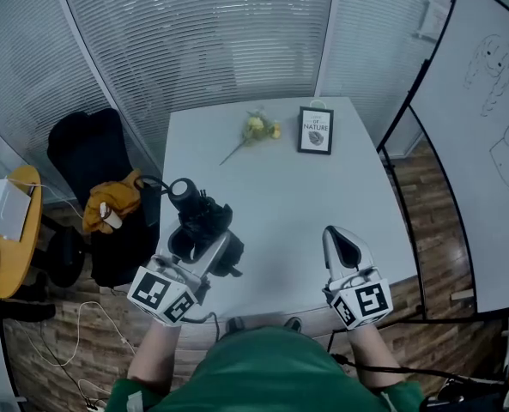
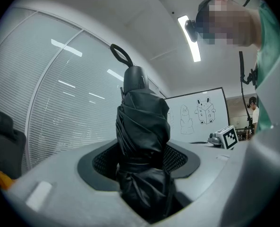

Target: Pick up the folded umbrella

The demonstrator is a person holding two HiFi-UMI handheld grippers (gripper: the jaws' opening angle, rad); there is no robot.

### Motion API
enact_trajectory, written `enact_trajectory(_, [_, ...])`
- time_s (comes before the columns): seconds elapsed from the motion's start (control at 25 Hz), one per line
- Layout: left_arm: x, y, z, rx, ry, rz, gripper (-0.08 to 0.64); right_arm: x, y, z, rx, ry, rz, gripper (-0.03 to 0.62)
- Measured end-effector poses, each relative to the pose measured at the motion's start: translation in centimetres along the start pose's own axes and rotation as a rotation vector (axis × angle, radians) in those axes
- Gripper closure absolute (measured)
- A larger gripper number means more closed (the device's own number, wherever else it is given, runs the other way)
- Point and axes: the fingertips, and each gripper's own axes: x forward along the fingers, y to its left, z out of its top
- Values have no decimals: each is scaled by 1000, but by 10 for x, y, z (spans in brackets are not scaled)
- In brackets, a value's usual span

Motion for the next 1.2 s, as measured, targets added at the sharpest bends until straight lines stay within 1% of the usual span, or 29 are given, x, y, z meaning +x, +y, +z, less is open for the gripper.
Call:
enact_trajectory(0.76, [-4, -9, 1, 7, 0, -12, 284, -10, 1, 3, -8, -1, 0, 589])
enact_trajectory(1.2, [-5, -6, -1, 1, 4, -10, 284, -9, 1, 3, 2, 3, -4, 589])
